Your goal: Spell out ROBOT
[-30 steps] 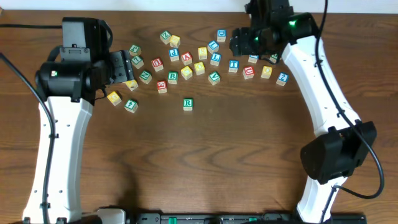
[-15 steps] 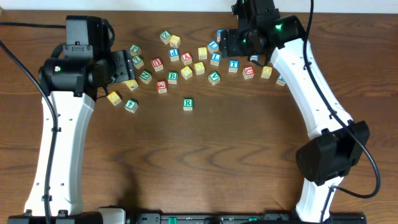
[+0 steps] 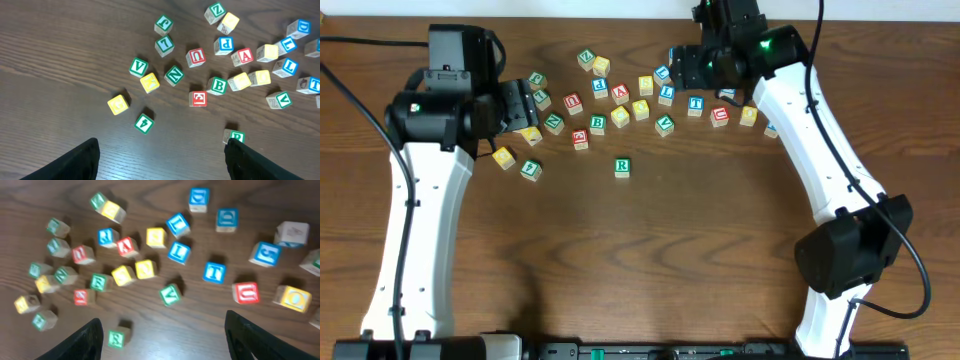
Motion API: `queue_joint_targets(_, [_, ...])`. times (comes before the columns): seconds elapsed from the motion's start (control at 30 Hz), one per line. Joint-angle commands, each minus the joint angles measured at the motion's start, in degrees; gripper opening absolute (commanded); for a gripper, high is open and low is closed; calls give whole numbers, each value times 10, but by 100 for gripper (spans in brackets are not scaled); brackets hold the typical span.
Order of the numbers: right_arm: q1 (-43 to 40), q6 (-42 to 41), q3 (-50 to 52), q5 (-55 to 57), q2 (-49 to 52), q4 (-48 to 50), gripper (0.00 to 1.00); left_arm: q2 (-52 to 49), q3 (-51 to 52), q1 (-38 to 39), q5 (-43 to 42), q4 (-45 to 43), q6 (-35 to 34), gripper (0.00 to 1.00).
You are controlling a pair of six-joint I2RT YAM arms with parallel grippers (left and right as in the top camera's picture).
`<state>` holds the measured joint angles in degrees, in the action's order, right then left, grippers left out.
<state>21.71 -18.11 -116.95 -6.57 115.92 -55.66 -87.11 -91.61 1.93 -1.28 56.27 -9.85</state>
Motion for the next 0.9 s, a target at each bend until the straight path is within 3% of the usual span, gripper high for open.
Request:
queue_joint_targets(0.0, [26, -36, -11, 1, 17, 23, 72, -13, -12, -3, 25, -5, -9, 79])
queue_joint_targets(0.23, [79, -82, -12, -14, 51, 123, 64, -12, -12, -39, 50, -8, -10, 79])
queue_joint_targets(0.47, [123, -128, -12, -26, 110, 218, 64, -12, -12, -87, 50, -6, -28, 79])
queue_joint_targets(0.87, [161, -151, -12, 21, 205, 253, 61, -13, -2, -94, 49, -2, -32, 79])
